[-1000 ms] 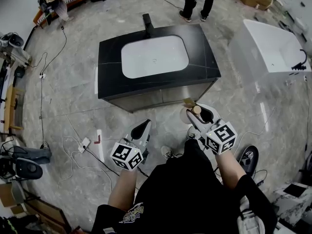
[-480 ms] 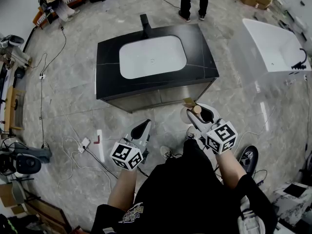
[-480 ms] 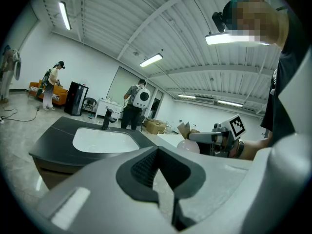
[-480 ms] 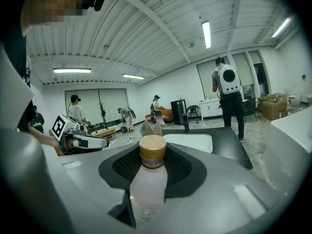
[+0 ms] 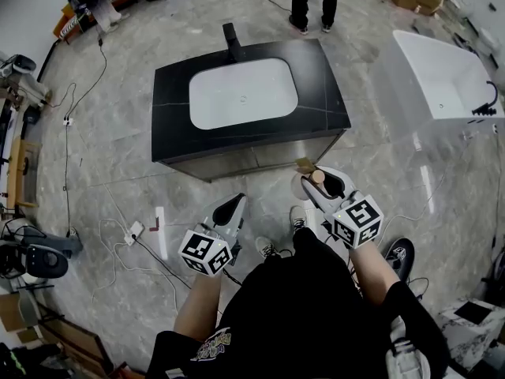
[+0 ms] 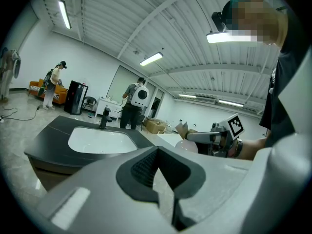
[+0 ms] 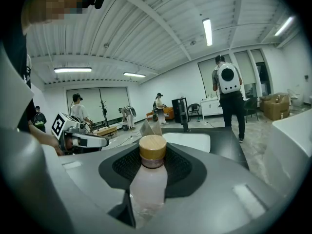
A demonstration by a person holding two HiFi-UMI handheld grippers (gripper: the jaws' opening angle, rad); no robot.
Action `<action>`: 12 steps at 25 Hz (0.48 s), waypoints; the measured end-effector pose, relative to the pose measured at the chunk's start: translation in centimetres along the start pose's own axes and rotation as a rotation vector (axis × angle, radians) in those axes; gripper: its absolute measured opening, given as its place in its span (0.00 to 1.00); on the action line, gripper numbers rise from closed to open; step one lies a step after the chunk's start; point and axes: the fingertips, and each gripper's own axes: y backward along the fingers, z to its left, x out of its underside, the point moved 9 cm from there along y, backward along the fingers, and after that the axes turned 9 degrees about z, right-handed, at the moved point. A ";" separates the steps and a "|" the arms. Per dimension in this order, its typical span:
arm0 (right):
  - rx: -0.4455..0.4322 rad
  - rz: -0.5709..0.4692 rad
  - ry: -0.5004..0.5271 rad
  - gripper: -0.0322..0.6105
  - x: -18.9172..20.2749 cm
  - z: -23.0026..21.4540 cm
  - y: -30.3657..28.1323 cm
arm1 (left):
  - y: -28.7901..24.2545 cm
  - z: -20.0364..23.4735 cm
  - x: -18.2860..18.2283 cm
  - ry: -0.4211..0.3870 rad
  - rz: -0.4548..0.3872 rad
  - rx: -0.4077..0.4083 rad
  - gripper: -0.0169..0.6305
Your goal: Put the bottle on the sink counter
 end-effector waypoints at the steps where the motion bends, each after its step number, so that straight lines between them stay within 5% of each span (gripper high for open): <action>1: -0.006 0.003 0.003 0.30 -0.1 -0.4 0.0 | -0.3 0.0 -0.1 0.002 0.000 -0.006 0.03; 12: -0.080 0.002 0.058 0.30 -2.2 -5.3 -1.3 | -3.4 -1.2 -1.9 0.019 -0.040 -0.093 0.03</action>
